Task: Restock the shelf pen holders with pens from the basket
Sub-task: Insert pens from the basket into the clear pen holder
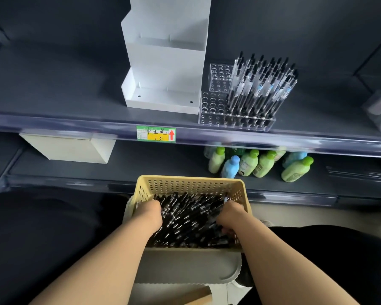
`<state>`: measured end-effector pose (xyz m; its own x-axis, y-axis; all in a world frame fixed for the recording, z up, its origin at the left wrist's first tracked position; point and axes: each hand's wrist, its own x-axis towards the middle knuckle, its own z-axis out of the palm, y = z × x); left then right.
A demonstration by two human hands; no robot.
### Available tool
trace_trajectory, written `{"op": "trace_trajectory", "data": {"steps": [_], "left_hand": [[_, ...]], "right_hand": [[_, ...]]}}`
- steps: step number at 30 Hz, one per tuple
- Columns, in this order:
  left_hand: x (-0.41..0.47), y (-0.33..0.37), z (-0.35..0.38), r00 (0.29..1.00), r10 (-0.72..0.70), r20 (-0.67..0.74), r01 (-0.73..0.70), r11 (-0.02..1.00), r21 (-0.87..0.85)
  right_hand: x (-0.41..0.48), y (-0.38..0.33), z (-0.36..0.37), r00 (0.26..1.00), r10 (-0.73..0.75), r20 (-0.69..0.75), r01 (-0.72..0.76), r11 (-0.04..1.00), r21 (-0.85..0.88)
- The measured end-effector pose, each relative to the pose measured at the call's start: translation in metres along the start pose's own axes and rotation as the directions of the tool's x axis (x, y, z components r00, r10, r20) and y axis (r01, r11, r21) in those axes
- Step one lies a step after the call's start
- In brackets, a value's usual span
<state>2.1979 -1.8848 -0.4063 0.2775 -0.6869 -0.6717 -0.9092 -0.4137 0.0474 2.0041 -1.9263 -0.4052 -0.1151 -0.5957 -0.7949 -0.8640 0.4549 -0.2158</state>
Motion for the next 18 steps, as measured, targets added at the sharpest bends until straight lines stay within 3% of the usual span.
{"op": "trace_trajectory", "data": {"steps": [1, 3, 10, 15, 18], "left_hand": [[0.002, 0.0, 0.001, 1.0, -0.013, 0.001, 0.014, 1.0, -0.01], [0.006, 0.004, 0.002, 1.0, -0.021, 0.009, 0.022, 0.999, -0.032], [0.008, 0.007, 0.012, 0.999, -0.004, -0.032, -0.001, 0.99, -0.138], [0.007, 0.004, 0.016, 0.998, -0.028, -0.056, 0.017, 0.982, -0.188], [0.003, 0.009, 0.017, 0.995, -0.099, -0.01, 0.097, 0.987, -0.131]], "right_hand": [[0.003, 0.002, -0.004, 0.999, 0.004, 0.047, -0.009, 0.994, 0.105], [0.006, 0.005, -0.006, 0.989, -0.034, 0.141, 0.017, 0.993, 0.12], [-0.003, 0.015, -0.012, 0.974, -0.08, 0.213, 0.014, 0.954, 0.299], [-0.001, 0.02, -0.015, 0.977, -0.096, 0.191, 0.018, 0.927, 0.375], [-0.003, 0.02, -0.02, 0.978, -0.135, 0.161, 0.062, 0.919, 0.39]]}}
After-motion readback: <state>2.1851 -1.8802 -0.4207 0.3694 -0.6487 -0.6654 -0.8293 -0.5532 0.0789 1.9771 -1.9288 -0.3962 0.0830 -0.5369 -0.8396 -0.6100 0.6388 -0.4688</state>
